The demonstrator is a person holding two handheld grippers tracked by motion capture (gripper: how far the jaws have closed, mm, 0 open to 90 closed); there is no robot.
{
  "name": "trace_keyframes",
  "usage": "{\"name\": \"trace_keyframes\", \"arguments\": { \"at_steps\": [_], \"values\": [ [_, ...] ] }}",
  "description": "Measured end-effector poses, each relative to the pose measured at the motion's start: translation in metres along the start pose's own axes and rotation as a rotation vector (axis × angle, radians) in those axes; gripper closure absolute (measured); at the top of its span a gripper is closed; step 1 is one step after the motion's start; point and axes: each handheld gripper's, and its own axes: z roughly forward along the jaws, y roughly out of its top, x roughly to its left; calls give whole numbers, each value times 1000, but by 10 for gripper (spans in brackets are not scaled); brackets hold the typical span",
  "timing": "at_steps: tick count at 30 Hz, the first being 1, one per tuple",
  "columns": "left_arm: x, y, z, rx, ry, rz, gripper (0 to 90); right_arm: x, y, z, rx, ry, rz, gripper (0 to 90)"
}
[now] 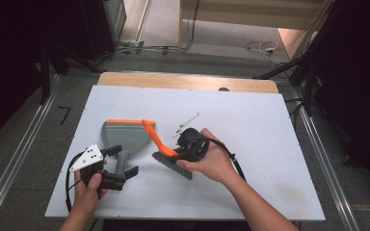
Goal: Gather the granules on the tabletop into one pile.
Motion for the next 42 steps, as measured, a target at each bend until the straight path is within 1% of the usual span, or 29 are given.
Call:
{"name": "trace_keyframes", "arguments": {
  "at_steps": [1,3,4,5,7,9,10,12,15,18,21,25,26,28,32,33,34,35,37,39,40,41,42],
  "values": [
    [0,0,0,0,0,0,5,-1,0,4,11,15,24,684],
    [0,0,0,-1,0,-1,5,-7,1,13,21,61,104,684],
    [0,0,-1,-1,0,-1,5,-11,0,17,29,72,133,684],
    [0,0,-1,0,1,0,5,-14,0,21,29,74,151,685],
    [0,0,-1,0,2,1,5,-21,-1,25,28,58,191,687],
    [0,0,-1,5,2,7,5,-26,-1,27,15,42,212,689],
    [1,0,0,5,2,5,5,-30,-2,27,18,16,208,688],
    [1,-1,0,5,3,4,5,-34,-4,28,14,17,210,688],
    [1,0,-1,6,3,4,5,-39,-7,28,17,4,229,686],
    [0,-1,-1,4,3,5,5,-43,-9,29,4,-4,253,683],
    [0,-1,-1,5,2,5,5,-49,-13,29,-5,-8,264,680],
    [0,-1,-1,5,2,4,5,-55,-18,25,-17,-32,299,678],
    [0,-1,-1,5,2,4,5,-57,-20,24,-23,-42,299,678],
    [0,-1,-1,7,3,4,5,-61,-23,21,-26,-44,318,677],
    [1,-1,-1,7,3,2,5,-68,-30,16,-35,-67,347,674],
    [0,-1,-1,7,3,3,5,-69,-31,15,-36,-74,347,674],
    [0,-1,0,7,3,5,5,-70,-33,14,-41,-79,359,674],
    [0,-1,0,7,3,5,5,-71,-34,12,-41,-89,351,673],
    [0,-1,0,8,2,5,5,-73,-36,10,-44,-100,354,673],
    [0,-1,0,11,3,4,5,-75,-38,9,-45,-105,370,672],
    [0,-1,0,11,3,4,5,-77,-40,8,-47,-108,370,672],
    [0,-1,0,10,3,4,5,-78,-41,7,-49,-108,382,671],
    [0,-1,0,10,3,4,5,-79,-42,6,-49,-113,383,671]
  ]
}}
